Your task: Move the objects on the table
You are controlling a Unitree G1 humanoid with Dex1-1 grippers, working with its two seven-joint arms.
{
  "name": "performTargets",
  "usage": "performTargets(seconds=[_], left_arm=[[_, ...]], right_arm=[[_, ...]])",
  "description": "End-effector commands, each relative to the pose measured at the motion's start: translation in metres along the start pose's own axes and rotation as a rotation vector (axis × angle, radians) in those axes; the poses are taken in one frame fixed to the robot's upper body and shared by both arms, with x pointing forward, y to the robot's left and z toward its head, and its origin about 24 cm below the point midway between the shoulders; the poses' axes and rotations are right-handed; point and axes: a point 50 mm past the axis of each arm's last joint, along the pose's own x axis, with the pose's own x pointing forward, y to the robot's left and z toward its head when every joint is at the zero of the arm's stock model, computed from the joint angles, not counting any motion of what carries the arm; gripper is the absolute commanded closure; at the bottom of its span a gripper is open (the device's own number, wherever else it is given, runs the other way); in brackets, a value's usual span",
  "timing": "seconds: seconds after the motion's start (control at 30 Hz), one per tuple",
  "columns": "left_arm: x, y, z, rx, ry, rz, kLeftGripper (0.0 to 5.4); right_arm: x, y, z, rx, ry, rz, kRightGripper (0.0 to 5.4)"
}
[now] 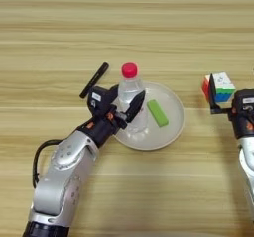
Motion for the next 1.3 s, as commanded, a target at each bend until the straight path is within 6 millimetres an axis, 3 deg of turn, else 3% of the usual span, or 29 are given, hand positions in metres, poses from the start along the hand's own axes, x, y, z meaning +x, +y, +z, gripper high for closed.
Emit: performTargets(seconds=[0.03,0.5,1.3], left_arm=[[-0.002,0.001,-0.005,-0.012,0.015,0.005,1.39],[-0.003,0.004,-0.004,-0.010,0.010,0.010,0.05],[-0.008,-0.005,0.028,0.003,-0.184,-0.096,0.05]], right_arm=[[0.003,0.000,0.003,-0.002,-0.021,-0.002,0.00],[0.003,0.000,0.003,-0.002,-0.020,0.000,0.00],[0.004,0.001,0.002,0.000,-0.016,0.001,0.00]])
